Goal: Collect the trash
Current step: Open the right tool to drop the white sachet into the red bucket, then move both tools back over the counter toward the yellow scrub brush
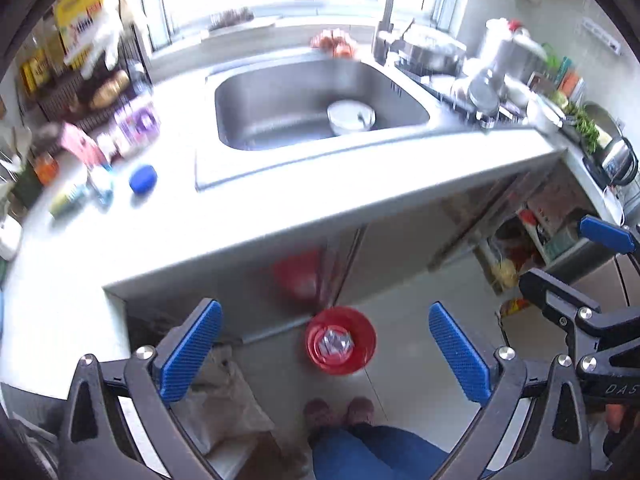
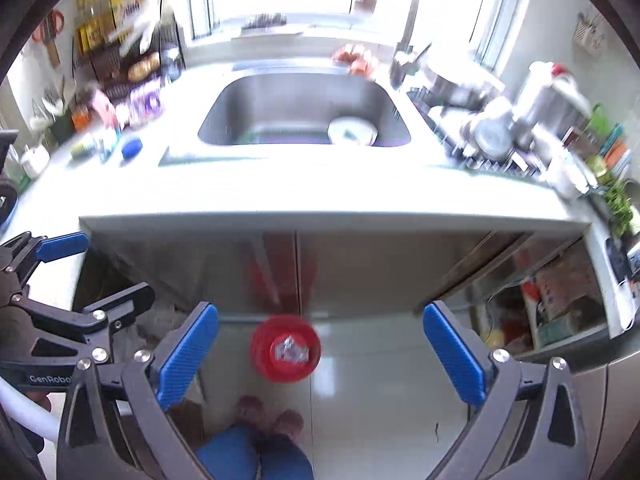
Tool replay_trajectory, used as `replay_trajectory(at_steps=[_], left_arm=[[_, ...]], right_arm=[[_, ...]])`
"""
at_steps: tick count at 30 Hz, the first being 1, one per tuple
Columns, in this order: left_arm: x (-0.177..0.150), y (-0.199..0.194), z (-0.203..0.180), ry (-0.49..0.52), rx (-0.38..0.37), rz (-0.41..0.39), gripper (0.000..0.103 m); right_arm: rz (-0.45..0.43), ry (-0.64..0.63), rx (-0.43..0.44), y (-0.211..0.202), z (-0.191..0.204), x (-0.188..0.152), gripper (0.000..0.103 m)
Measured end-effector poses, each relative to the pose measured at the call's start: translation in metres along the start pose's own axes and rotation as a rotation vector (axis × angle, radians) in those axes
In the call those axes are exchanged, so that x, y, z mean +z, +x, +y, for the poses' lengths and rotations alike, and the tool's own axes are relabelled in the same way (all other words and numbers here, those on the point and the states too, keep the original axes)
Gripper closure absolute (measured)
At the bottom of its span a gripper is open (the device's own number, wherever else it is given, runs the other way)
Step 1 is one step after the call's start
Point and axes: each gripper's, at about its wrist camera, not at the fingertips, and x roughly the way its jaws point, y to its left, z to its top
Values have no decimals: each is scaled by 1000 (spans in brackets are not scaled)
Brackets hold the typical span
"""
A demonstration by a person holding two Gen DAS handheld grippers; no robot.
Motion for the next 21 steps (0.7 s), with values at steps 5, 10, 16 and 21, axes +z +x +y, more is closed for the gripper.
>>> replay_trajectory(at_steps=[5,10,16,21], left_arm=[[23,-40,5,-14,45,-99,0],[41,-60,26,-56,61,-143,1],[55,-63,62,-130,117,-155,1],[71,-63,117,-196,179,-159,1]], right_arm=[[-81,23,16,-27,-4,23,1],[-155,-15,34,-44,6,52,1],[-187,-76,66,-42,31,87,1],[-191,-151,127,-25,68,123,1]])
